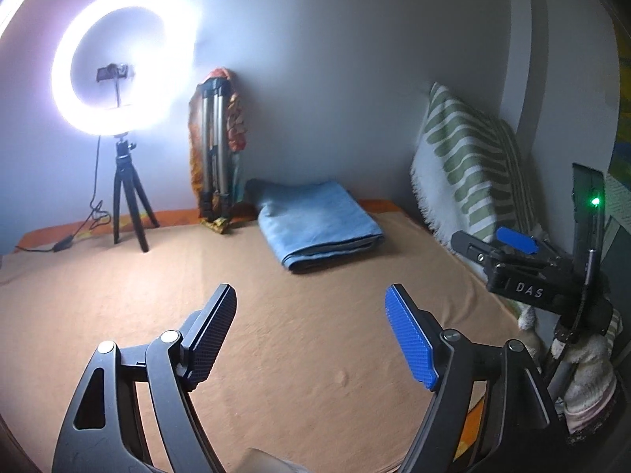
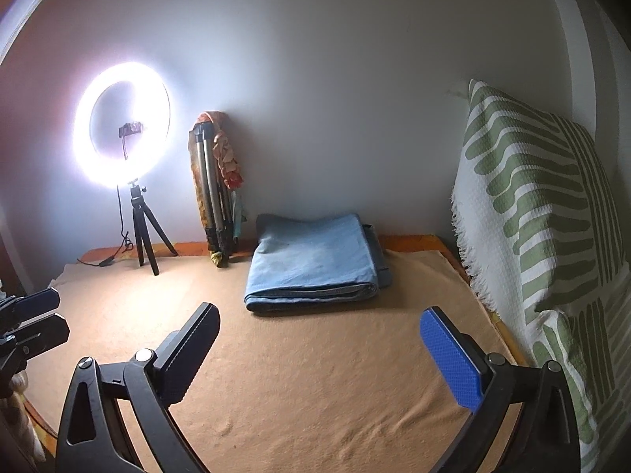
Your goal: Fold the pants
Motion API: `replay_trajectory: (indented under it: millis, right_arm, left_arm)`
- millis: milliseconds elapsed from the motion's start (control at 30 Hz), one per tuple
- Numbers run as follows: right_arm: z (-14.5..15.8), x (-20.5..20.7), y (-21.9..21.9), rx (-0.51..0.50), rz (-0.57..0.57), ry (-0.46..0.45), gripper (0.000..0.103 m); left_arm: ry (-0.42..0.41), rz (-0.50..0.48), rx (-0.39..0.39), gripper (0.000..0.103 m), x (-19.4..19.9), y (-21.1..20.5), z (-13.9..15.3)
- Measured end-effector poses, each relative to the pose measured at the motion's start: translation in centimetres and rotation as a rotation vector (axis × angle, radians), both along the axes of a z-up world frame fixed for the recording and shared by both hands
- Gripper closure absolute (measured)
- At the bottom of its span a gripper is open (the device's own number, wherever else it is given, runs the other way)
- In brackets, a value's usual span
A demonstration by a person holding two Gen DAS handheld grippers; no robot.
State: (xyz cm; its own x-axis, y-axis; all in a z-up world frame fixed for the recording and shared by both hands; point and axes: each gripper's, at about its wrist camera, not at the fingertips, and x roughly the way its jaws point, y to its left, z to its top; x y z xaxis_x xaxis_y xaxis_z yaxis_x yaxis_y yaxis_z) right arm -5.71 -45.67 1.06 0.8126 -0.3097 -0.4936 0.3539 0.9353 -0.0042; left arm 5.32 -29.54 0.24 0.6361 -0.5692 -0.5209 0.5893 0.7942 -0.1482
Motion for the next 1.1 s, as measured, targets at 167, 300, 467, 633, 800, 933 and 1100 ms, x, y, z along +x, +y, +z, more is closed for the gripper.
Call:
replay_trajectory:
  millis: [167, 300, 467, 633, 800, 933, 1100]
  right_arm:
    - [-0.4, 0.3, 0.4, -0.020, -0.002, -0.006, 0.000]
    - [-0.8, 0.4, 0.6, -0.031, 0.002, 0.000, 0.000]
    - [-1.2, 0.6, 0.5, -0.033, 0.005, 0.008, 0.000]
    - [-1.2, 0.4, 0.2, -0.024, -0.007, 0.007, 0.000]
    - [-1.3, 0.4, 0.2, -0.021, -0.007, 0.009, 0.000]
    - [-1.3, 0.7, 0.2, -0.025, 0.001, 0.012, 0.000]
    - [-1.3, 0.8, 0.2, -0.020, 0.007, 0.012, 0.000]
  left_arm:
    - [0.002, 0.020, 0.006, 0.025, 0.1, 0.5, -0.4]
    - [0.002, 0.032, 0.025, 0.023, 0.2, 0.6, -0.6]
    - [-0.002, 0.026, 0.034, 0.022, 0.2, 0.6, -0.7]
    - [0.000, 0.025, 0.030, 0.022, 0.1, 0.6, -0.7]
    - [-0.007, 0.013, 0.028, 0.022, -0.1, 0.4, -0.6]
    - [-0.008, 0.008, 0.028, 0.022, -0.1, 0.4, -0.5]
    - [-0.007, 0.005, 0.027, 0.022, -0.1, 0.5, -0.4]
